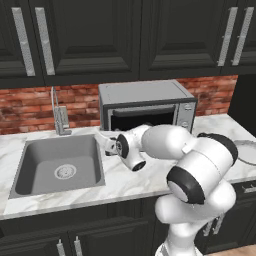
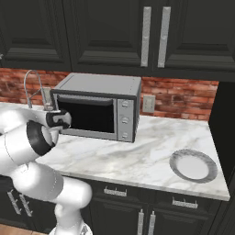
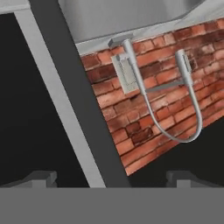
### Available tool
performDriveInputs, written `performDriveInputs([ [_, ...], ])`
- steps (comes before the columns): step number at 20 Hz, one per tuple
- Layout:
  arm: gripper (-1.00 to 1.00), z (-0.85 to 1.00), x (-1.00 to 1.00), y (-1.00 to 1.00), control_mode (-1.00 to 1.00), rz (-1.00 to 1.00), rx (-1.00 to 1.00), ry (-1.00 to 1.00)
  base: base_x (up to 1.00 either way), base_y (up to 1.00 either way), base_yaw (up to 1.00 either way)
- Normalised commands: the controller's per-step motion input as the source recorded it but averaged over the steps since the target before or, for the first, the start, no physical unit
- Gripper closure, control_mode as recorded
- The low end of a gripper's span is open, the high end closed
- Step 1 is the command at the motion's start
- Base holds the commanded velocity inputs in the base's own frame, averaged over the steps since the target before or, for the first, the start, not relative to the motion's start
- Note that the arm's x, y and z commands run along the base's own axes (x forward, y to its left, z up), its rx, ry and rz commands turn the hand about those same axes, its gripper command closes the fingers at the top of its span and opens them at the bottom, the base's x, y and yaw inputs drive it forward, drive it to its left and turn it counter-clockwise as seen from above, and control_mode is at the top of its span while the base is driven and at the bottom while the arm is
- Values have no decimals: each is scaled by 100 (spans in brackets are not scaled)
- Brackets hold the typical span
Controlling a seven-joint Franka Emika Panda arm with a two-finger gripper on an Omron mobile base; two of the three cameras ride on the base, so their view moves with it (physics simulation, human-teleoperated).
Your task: Pick up the bagel from the plate, place it on the toaster oven rack, close the door, and set the timer.
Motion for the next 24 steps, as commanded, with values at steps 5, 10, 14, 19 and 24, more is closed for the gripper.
performDriveInputs([
  [5,-100,99,-85,0,-100,20,-10,-9,0,0,0],
  [10,-100,100,-88,0,-100,14,-1,-17,0,0,0],
  [14,-100,100,-71,0,-100,7,17,-6,0,0,0],
  [19,-100,100,-51,0,-100,1,41,1,0,0,0],
  [24,-100,98,-41,0,-100,0,49,5,0,0,0],
])
